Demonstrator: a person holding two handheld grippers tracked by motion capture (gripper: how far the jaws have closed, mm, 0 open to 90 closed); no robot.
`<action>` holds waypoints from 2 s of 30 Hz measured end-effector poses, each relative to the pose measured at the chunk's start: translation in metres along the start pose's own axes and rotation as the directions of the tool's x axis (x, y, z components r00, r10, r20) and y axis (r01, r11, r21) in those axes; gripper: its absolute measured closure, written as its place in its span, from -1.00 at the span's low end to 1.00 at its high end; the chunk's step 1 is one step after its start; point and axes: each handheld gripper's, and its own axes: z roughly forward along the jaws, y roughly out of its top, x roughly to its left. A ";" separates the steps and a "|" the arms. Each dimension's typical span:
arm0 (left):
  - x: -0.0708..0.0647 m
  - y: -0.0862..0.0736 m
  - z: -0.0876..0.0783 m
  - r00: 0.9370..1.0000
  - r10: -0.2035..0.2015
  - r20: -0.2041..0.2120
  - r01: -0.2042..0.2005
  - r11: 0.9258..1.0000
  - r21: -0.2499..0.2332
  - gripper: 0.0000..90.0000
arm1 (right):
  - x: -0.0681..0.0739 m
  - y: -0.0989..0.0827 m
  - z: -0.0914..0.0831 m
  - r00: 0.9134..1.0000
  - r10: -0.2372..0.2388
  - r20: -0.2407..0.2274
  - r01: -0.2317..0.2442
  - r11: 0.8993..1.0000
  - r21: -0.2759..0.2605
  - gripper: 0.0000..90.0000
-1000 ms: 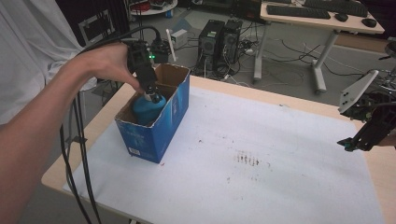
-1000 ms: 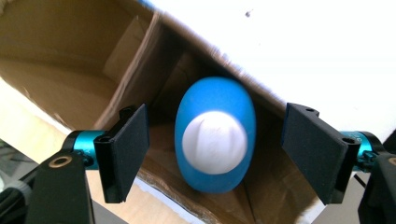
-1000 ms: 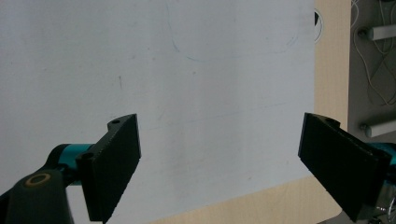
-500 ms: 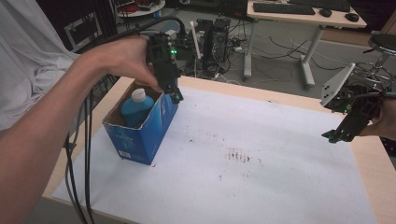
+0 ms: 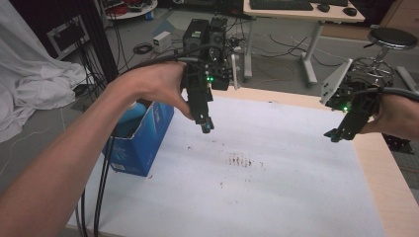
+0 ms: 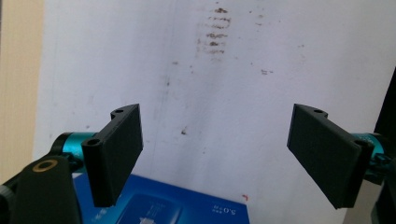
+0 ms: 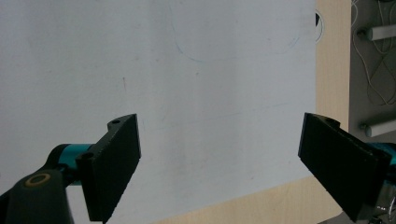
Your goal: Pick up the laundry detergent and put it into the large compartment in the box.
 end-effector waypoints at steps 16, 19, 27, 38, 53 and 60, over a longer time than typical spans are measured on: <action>-0.007 0.026 0.041 0.996 0.069 0.048 -0.070 0.997 0.027 -0.63 | 0.005 0.000 -0.004 1.000 0.000 0.000 0.000 1.000 0.004 -0.73; -0.007 0.027 0.048 0.996 0.073 0.058 -0.075 0.996 0.038 -0.63 | 0.005 0.001 -0.003 1.000 0.000 -0.002 0.000 1.000 0.003 -0.73; -0.007 0.027 0.064 0.995 0.072 0.067 -0.076 0.995 0.070 -0.63 | 0.008 0.005 -0.003 1.000 -0.007 -0.009 0.007 1.000 0.002 -0.73; -0.015 0.024 0.068 0.994 0.078 0.076 -0.083 0.994 0.068 -0.63 | 0.008 0.003 -0.006 1.000 0.008 -0.002 -0.008 1.000 -0.004 -0.73; -0.018 0.021 0.064 0.995 0.071 0.063 -0.075 0.995 0.067 -0.63 | 0.011 0.004 -0.009 1.000 0.009 -0.011 -0.009 1.000 -0.006 -0.73; -0.019 0.018 0.065 0.995 0.072 0.066 -0.077 0.995 0.070 -0.63 | 0.011 0.005 -0.009 1.000 0.006 -0.007 -0.006 1.000 -0.010 -0.73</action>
